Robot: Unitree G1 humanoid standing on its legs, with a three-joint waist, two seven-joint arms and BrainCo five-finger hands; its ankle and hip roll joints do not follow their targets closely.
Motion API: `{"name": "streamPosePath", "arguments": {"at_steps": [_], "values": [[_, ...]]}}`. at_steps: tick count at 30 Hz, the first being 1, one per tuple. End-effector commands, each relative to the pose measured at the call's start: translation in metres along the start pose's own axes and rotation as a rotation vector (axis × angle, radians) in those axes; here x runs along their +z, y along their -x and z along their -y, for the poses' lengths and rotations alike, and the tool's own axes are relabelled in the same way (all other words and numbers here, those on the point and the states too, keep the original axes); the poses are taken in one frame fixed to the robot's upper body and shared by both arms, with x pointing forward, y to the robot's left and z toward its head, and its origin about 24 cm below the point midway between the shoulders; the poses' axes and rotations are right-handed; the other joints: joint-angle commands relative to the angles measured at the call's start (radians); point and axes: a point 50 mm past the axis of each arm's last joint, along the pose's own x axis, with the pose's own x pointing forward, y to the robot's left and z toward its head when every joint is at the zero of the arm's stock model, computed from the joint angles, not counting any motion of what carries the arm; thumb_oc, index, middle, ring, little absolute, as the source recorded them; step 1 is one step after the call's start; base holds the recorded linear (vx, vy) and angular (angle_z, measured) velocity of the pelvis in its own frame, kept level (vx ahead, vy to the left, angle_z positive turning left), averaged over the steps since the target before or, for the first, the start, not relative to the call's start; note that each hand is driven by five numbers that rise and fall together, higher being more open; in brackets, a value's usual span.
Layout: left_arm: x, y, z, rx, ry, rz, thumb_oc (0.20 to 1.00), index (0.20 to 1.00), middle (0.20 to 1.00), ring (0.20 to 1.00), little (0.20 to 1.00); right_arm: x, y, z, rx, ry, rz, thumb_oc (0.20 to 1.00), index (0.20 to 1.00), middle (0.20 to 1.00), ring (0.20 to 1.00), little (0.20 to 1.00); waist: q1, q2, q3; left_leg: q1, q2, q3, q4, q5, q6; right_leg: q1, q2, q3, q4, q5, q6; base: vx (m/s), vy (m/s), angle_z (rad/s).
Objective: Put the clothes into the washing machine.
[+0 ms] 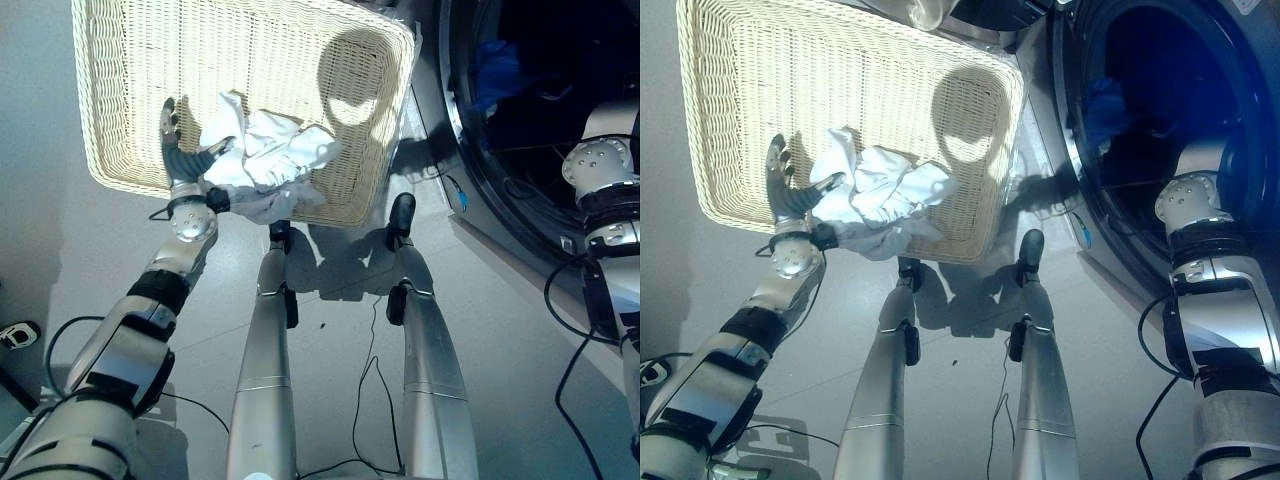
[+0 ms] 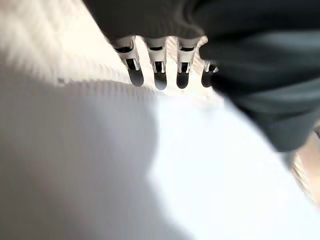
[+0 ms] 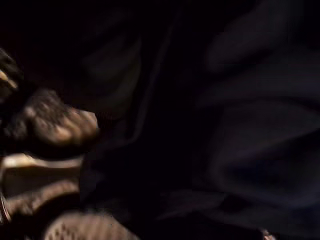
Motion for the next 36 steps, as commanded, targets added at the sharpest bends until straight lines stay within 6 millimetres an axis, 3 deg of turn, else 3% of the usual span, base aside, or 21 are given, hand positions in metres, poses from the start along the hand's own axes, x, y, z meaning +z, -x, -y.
{"name": "streamPosePath", "arguments": {"at_steps": [1,5,6,8,9,10,13,14,15,18,20,21,22,28,36], "values": [[0.002,-0.007,-0.024,0.048,0.035,0.023,1.0,1.0,1.0,1.0,1.0,0.131,-0.024,-0.041,0.065,-0.185,0.441,0.2,0.2,0.2,0.2,0.2,-0.041,-0.012,-0.023,0.045,-0.052,-0.045,0.005,-0.033,0.038,0.087,0.054,-0.068,0.04,-0.034,0.061,0.0,0.0,0.0],[-0.003,-0.005,-0.023,0.023,0.037,0.011,1.0,1.0,1.0,1.0,1.0,0.134,-0.03,-0.033,-0.002,-0.153,0.499,0.2,0.2,0.2,0.2,0.2,-0.034,-0.01,-0.023,0.049,-0.064,-0.053,0.009,-0.035,0.044,0.093,0.05,-0.072,0.037,-0.039,0.055,0.0,-0.001,0.01],[-0.003,-0.004,-0.023,0.022,0.041,0.008,1.0,1.0,1.0,1.0,1.0,0.133,-0.032,-0.033,0.007,-0.141,0.491,0.26,0.26,0.26,0.26,0.26,-0.034,-0.007,-0.023,0.047,-0.065,-0.053,0.009,-0.036,0.044,0.091,0.05,-0.072,0.038,-0.04,0.054,0.02,-0.004,0.04],[-0.005,-0.003,-0.023,0.019,0.045,-0.003,1.0,1.0,1.0,1.0,1.0,0.126,-0.034,-0.031,0.028,-0.083,0.468,0.878,0.878,0.878,0.878,0.878,-0.034,-0.005,-0.023,0.054,-0.068,-0.054,0.014,-0.047,0.046,0.096,0.052,-0.071,0.042,-0.049,0.053,0.0,0.0,0.0],[-0.004,-0.004,-0.022,0.016,0.05,-0.001,1.0,1.0,1.0,1.0,1.0,0.119,-0.037,-0.031,0.063,-0.033,0.431,1.0,1.0,1.0,1.0,1.0,-0.034,-0.005,-0.023,0.044,-0.07,-0.053,0.016,-0.041,0.047,0.088,0.05,-0.072,0.04,-0.043,0.051,0.0,0.0,0.0],[-0.004,-0.004,-0.022,0.016,0.05,-0.001,1.0,1.0,1.0,1.0,1.0,0.119,-0.037,-0.031,0.063,-0.033,0.431,1.0,1.0,1.0,1.0,1.0,-0.034,-0.005,-0.023,0.044,-0.07,-0.053,0.016,-0.041,0.047,0.088,0.05,-0.072,0.04,-0.043,0.051,0.0,0.0,0.0],[0.002,-0.006,-0.015,-0.02,0.06,0.023,1.0,1.0,1.0,1.0,1.0,0.088,-0.042,-0.026,0.096,0.251,0.345,1.0,1.0,1.0,1.0,1.0,-0.026,-0.003,-0.023,0.042,-0.076,-0.052,0.018,-0.041,0.05,0.087,0.047,-0.073,0.033,-0.04,0.051,0.0,-0.003,0.01],[0.003,-0.005,-0.012,-0.031,0.054,0.027,1.0,1.0,1.0,1.0,1.0,0.08,-0.044,-0.023,0.101,0.352,0.336,1.0,1.0,1.0,1.0,1.0,-0.025,-0.001,-0.023,0.05,-0.074,-0.05,0.018,-0.048,0.05,0.094,0.048,-0.074,0.038,-0.048,0.052,0.0,0.0,0.0],[0.007,-0.006,-0.007,-0.056,0.024,0.056,1.0,1.0,1.0,1.0,1.0,0.068,-0.046,-0.021,0.14,0.558,0.332,1.0,1.0,1.0,1.0,1.0,-0.023,0.001,-0.023,0.049,-0.076,-0.051,0.022,-0.049,0.051,0.094,0.047,-0.072,0.036,-0.046,0.052,0.0,0.0,0.0],[0.014,-0.006,0.005,-0.118,-0.029,0.106,1.0,1.0,1.0,1.0,1.0,0.056,-0.046,-0.019,0.138,0.745,0.328,1.0,1.0,1.0,1.0,1.0,-0.017,0.007,-0.023,0.043,-0.077,-0.048,0.026,-0.049,0.053,0.09,0.045,-0.075,0.039,-0.048,0.051,0.0,0.0,0.0],[0.014,-0.006,0.005,-0.118,-0.029,0.106,1.0,1.0,1.0,1.0,1.0,0.056,-0.046,-0.019,0.138,0.745,0.328,1.0,1.0,1.0,1.0,1.0,-0.017,0.007,-0.023,0.043,-0.077,-0.048,0.026,-0.049,0.053,0.09,0.045,-0.075,0.039,-0.048,0.051,0.0,-0.02,0.0],[0.026,-0.007,0.019,-0.173,-0.06,0.161,1.0,1.0,1.0,1.0,1.0,0.043,-0.042,-0.02,0.19,1.055,0.442,1.0,1.0,1.0,1.0,1.0,-0.009,0.014,-0.023,0.028,-0.084,-0.051,0.036,-0.05,0.058,0.078,0.041,-0.078,0.044,-0.045,0.053,0.01,-0.049,0.01],[0.03,-0.008,0.021,-0.165,-0.037,0.17,1.0,1.0,1.0,1.0,1.0,0.037,-0.034,-0.025,0.231,1.148,0.512,1.0,1.0,1.0,1.0,1.0,-0.006,0.018,-0.023,0.022,-0.085,-0.051,0.037,-0.051,0.059,0.072,0.04,-0.081,0.048,-0.049,0.055,0.01,-0.048,0.04],[0.04,-0.013,0.024,-0.165,-0.006,0.19,1.0,1.0,1.0,1.0,1.0,0.014,-0.006,-0.036,0.372,1.261,0.619,1.0,1.0,1.0,1.0,1.0,-0.004,0.028,-0.023,0.012,-0.085,-0.043,0.04,-0.054,0.06,0.056,0.035,-0.086,0.062,-0.061,0.057,0.0,-0.001,0.02],[0.038,-0.014,0.023,-0.097,0.068,0.154,1.0,1.0,1.0,1.0,1.0,-0.014,0.018,-0.023,0.512,1.249,0.7,1.0,1.0,1.0,1.0,1.0,-0.013,0.036,-0.023,0.007,-0.081,-0.031,0.036,-0.059,0.056,0.04,0.033,-0.08,0.075,-0.075,0.061,0.0,0.001,0.0]]}}
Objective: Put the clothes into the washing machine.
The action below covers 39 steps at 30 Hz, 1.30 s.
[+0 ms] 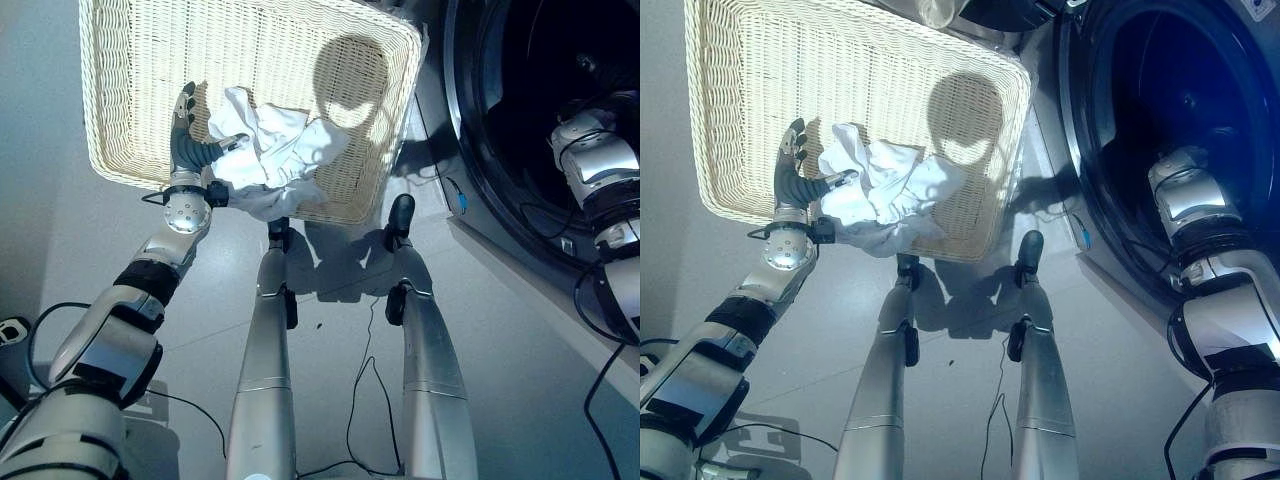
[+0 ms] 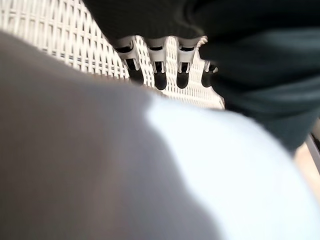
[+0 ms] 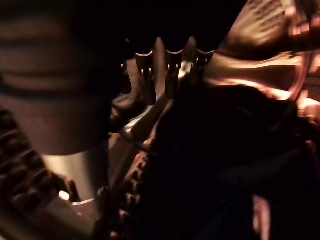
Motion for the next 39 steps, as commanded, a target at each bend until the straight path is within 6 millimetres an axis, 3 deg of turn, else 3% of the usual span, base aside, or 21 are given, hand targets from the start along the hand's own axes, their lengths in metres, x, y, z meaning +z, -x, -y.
{"name": "streamPosePath", "arguments": {"at_steps": [1,3,6,14,25,33,39], "values": [[0.01,-0.004,-0.003,0.095,0.123,0.037,1.0,1.0,1.0,1.0,1.0,0.009,-0.009,0.019,-0.102,0.045,0.165,1.0,1.0,1.0,1.0,1.0,-0.01,0.036,-0.023,0.004,-0.068,0.001,0.061,-0.079,0.053,0.035,0.046,-0.056,0.061,-0.062,0.056,0.0,0.0,0.0],[0.009,-0.004,-0.003,0.11,0.14,0.031,1.0,1.0,1.0,1.0,1.0,0.008,-0.004,0.016,-0.104,0.042,0.191,1.0,1.0,1.0,1.0,1.0,-0.012,0.036,-0.023,0.0,-0.067,0.001,0.062,-0.081,0.053,0.029,0.046,-0.055,0.065,-0.064,0.056,0.0,0.004,0.02],[0.004,0.0,-0.01,0.199,0.213,0.003,1.0,1.0,1.0,1.0,1.0,0.008,0.022,0.006,-0.069,0.016,0.314,1.0,1.0,1.0,1.0,1.0,-0.027,0.034,-0.023,-0.002,-0.063,0.009,0.052,-0.082,0.051,0.02,0.052,-0.047,0.069,-0.073,0.058,-0.01,0.013,0.03],[0.003,0.002,-0.014,0.267,0.253,0.001,1.0,1.0,1.0,1.0,1.0,0.002,0.057,-0.003,0.014,-0.065,0.388,1.0,1.0,1.0,1.0,1.0,-0.045,0.029,-0.023,-0.007,-0.06,0.017,0.041,-0.08,0.05,0.01,0.059,-0.036,0.069,-0.078,0.059,0.0,0.004,-0.01],[0.0,0.008,-0.013,0.304,0.254,0.001,1.0,1.0,1.0,1.0,1.0,0.01,0.098,-0.013,0.154,-0.117,0.582,1.0,1.0,1.0,1.0,1.0,-0.053,0.035,-0.023,-0.006,-0.063,0.024,0.044,-0.076,0.049,0.008,0.057,-0.03,0.074,-0.078,0.061,0.0,0.0,0.0],[0.002,0.01,-0.012,0.335,0.229,0.012,1.0,1.0,1.0,1.0,1.0,0.039,0.129,-0.011,0.212,-0.259,0.781,1.0,1.0,1.0,1.0,1.0,-0.052,0.038,-0.023,-0.015,-0.068,0.021,0.033,-0.059,0.05,0.0,0.057,-0.027,0.064,-0.069,0.061,0.0,0.0,0.0],[-0.003,0.018,-0.009,0.368,0.204,-0.002,1.0,1.0,1.0,1.0,1.0,0.068,0.165,-0.007,0.375,-0.378,1.01,1.0,1.0,1.0,1.0,1.0,-0.04,0.039,-0.023,-0.003,-0.073,0.015,0.033,-0.057,0.05,0.014,0.056,-0.031,0.069,-0.077,0.06,0.0,-0.004,0.01]]}}
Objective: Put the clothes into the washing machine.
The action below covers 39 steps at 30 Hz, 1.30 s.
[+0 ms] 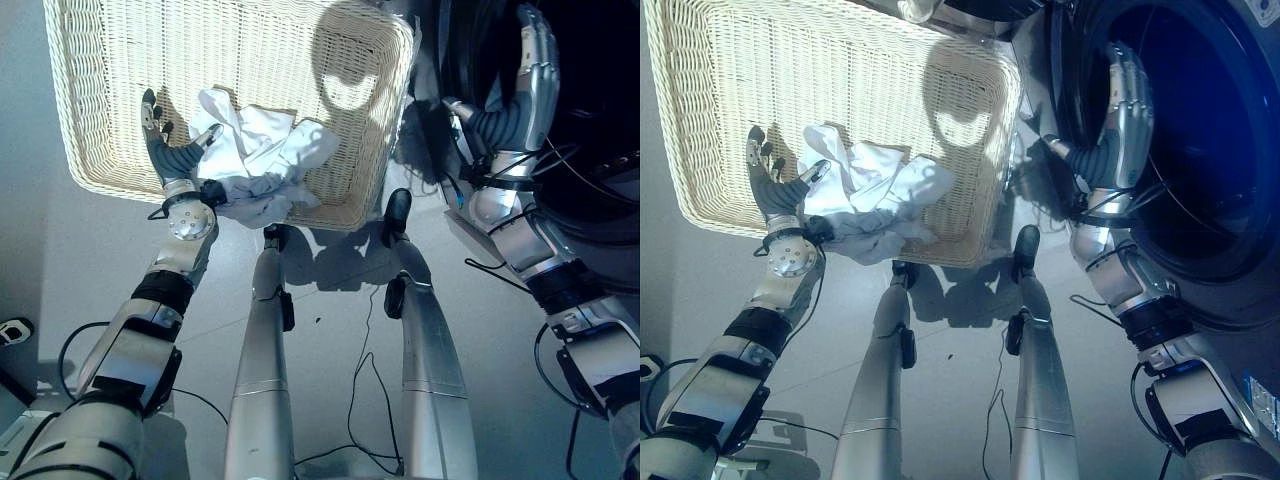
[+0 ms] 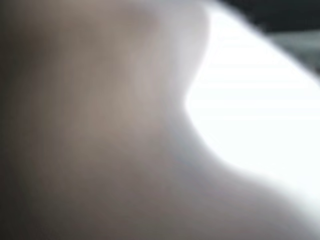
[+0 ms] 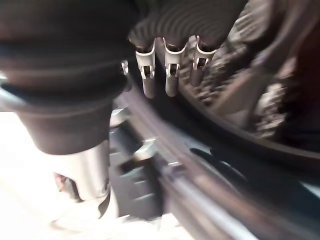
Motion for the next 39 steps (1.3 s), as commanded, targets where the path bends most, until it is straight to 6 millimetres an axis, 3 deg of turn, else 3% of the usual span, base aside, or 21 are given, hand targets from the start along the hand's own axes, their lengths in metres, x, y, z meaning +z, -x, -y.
{"name": "streamPosePath", "arguments": {"at_steps": [1,9,12,20,25,26,28,33,39], "values": [[0.005,0.001,-0.005,0.089,0.026,0.032,1.0,1.0,1.0,1.0,1.0,0.048,0.001,-0.005,0.108,-0.15,0.261,1.0,1.0,1.0,1.0,1.0,-0.01,0.04,-0.023,-0.013,-0.073,0.004,0.081,-0.049,0.057,0.075,0.065,-0.037,-0.03,0.009,0.064,0.0,0.0,0.0],[0.008,-0.006,-0.006,0.168,-0.016,0.045,1.0,1.0,1.0,1.0,1.0,0.094,-0.007,-0.026,0.254,-0.275,0.408,1.0,1.0,1.0,1.0,1.0,0.019,0.044,-0.023,-0.012,-0.078,-0.005,0.076,-0.034,0.052,0.082,0.059,-0.054,-0.033,0.008,0.061,-0.01,-0.014,0.02],[0.014,-0.013,-0.015,0.283,-0.056,0.076,1.0,1.0,1.0,1.0,1.0,0.111,-0.013,-0.038,0.304,-0.301,0.422,1.0,1.0,1.0,1.0,1.0,0.037,0.045,-0.023,-0.012,-0.082,-0.012,0.071,-0.026,0.05,0.084,0.056,-0.062,-0.037,0.009,0.057,0.0,-0.037,0.02],[0.024,-0.018,-0.027,0.434,-0.077,0.173,1.0,1.0,1.0,1.0,1.0,0.131,-0.016,-0.059,0.382,-0.291,0.396,1.0,1.0,1.0,1.0,1.0,0.074,0.048,-0.023,-0.014,-0.095,-0.03,0.069,-0.017,0.05,0.088,0.049,-0.083,-0.04,0.014,0.049,0.01,-0.034,0.05],[0.027,-0.019,-0.028,0.441,-0.047,0.186,1.0,1.0,1.0,1.0,1.0,0.131,-0.013,-0.067,0.421,-0.281,0.376,1.0,1.0,1.0,1.0,1.0,0.083,0.052,-0.023,-0.015,-0.097,-0.032,0.072,-0.014,0.05,0.087,0.048,-0.085,-0.036,0.016,0.048,0.01,-0.007,0.05],[0.03,-0.02,-0.029,0.464,0.007,0.185,1.0,1.0,1.0,1.0,1.0,0.128,-0.007,-0.08,0.504,-0.252,0.339,1.0,1.0,1.0,1.0,1.0,0.091,0.056,-0.023,-0.012,-0.1,-0.034,0.079,-0.016,0.05,0.091,0.042,-0.089,-0.029,0.013,0.049,0.03,-0.022,0.03],[0.032,-0.022,-0.029,0.468,0.027,0.18,1.0,1.0,1.0,1.0,1.0,0.126,-0.004,-0.086,0.551,-0.232,0.315,1.0,1.0,1.0,1.0,1.0,0.095,0.057,-0.023,-0.016,-0.102,-0.036,0.081,-0.012,0.051,0.091,0.04,-0.092,-0.029,0.015,0.049,0.0,0.0,0.0],[0.036,-0.027,-0.028,0.459,0.051,0.172,1.0,1.0,1.0,1.0,1.0,0.106,0.015,-0.113,0.77,-0.111,0.179,1.0,1.0,1.0,1.0,1.0,0.105,0.058,-0.023,-0.012,-0.102,-0.039,0.085,-0.012,0.052,0.095,0.032,-0.101,-0.021,0.013,0.048,0.01,-0.015,0.03],[0.04,-0.031,-0.025,0.437,0.036,0.178,1.0,1.0,1.0,1.0,1.0,0.081,0.034,-0.13,0.997,0.005,0.026,1.0,1.0,1.0,1.0,1.0,0.111,0.055,-0.023,-0.017,-0.103,-0.044,0.091,-0.01,0.053,0.093,0.027,-0.108,-0.016,0.016,0.048,0.01,-0.011,0.02]]}}
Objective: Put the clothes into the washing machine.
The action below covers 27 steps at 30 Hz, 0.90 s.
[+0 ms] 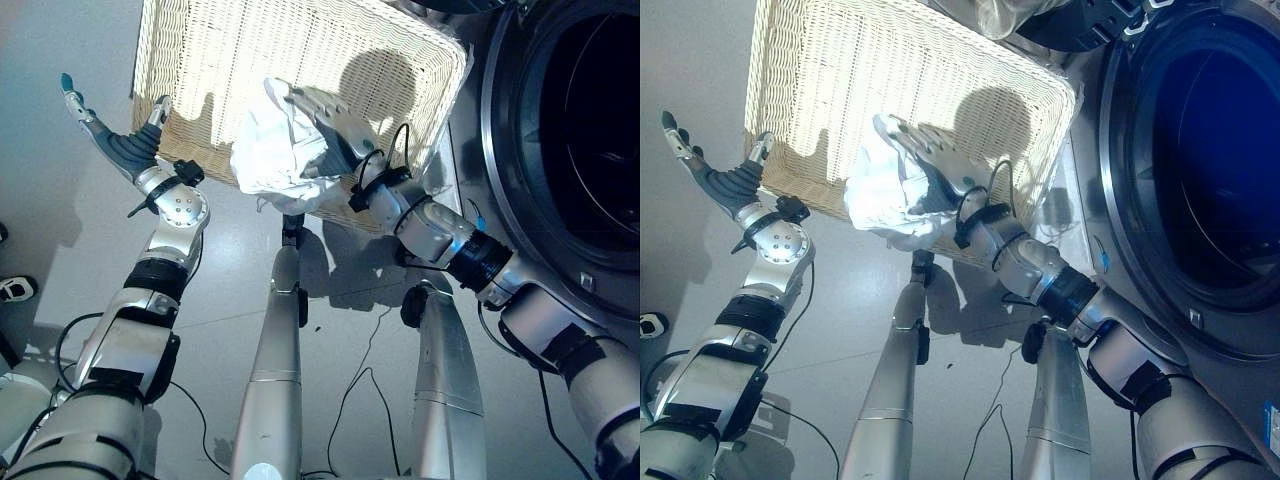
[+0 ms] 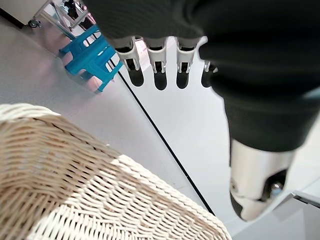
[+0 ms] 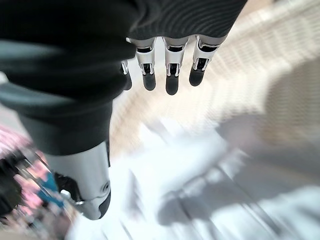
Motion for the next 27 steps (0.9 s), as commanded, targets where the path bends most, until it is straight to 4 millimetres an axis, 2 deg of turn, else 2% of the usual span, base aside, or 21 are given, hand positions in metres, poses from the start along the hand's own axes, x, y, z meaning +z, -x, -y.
{"name": "streamPosePath", "arguments": {"at_steps": [1,7,15,21,23,27], "values": [[0.01,-0.013,0.001,0.042,0.039,0.025,1.0,1.0,1.0,1.0,1.0,0.012,0.0,-0.016,0.136,-0.036,-0.003,1.0,1.0,1.0,1.0,1.0,-0.01,0.049,-0.02,-0.039,-0.097,0.032,0.075,-0.033,0.086,0.078,0.044,-0.057,-0.128,0.07,0.073,0.0,0.0,0.0],[0.011,-0.013,0.003,0.017,0.018,0.039,1.0,1.0,1.0,1.0,1.0,0.0,0.004,-0.026,0.252,-0.025,-0.045,1.0,1.0,1.0,1.0,1.0,-0.011,0.043,-0.02,-0.033,-0.096,0.028,0.081,-0.04,0.086,0.083,0.045,-0.059,-0.12,0.067,0.076,0.01,-0.006,0.0],[0.013,-0.011,0.009,-0.017,0.01,0.049,1.0,1.0,1.0,1.0,1.0,-0.01,0.012,-0.033,0.296,0.027,-0.053,1.0,1.0,1.0,1.0,1.0,-0.019,0.037,-0.02,-0.038,-0.096,0.026,0.086,-0.038,0.086,0.075,0.045,-0.056,-0.116,0.074,0.081,0.0,0.0,0.0],[0.01,-0.003,0.015,-0.053,0.019,0.039,1.0,1.0,1.0,1.0,1.0,-0.009,0.008,-0.032,0.2,0.046,-0.03,1.0,1.0,1.0,1.0,1.0,-0.02,0.051,-0.02,-0.043,-0.103,0.024,0.09,-0.038,0.085,0.066,0.049,-0.047,-0.117,0.077,0.08,0.0,0.0,0.0],[0.011,0.001,0.022,-0.096,0.044,0.028,1.0,1.0,1.0,1.0,1.0,-0.006,0.002,-0.026,0.101,0.045,-0.012,1.0,1.0,1.0,1.0,1.0,-0.017,0.064,-0.02,-0.055,-0.109,0.024,0.093,-0.03,0.085,0.053,0.049,-0.042,-0.115,0.086,0.08,0.0,0.0,0.0],[0.013,0.006,0.029,-0.126,0.072,0.015,1.0,1.0,1.0,1.0,1.0,-0.006,-0.002,-0.021,0.018,0.024,-0.02,1.0,1.0,1.0,1.0,1.0,-0.012,0.078,-0.02,-0.061,-0.112,0.025,0.095,-0.028,0.087,0.047,0.045,-0.039,-0.114,0.087,0.081,0.0,0.005,0.01]]}}
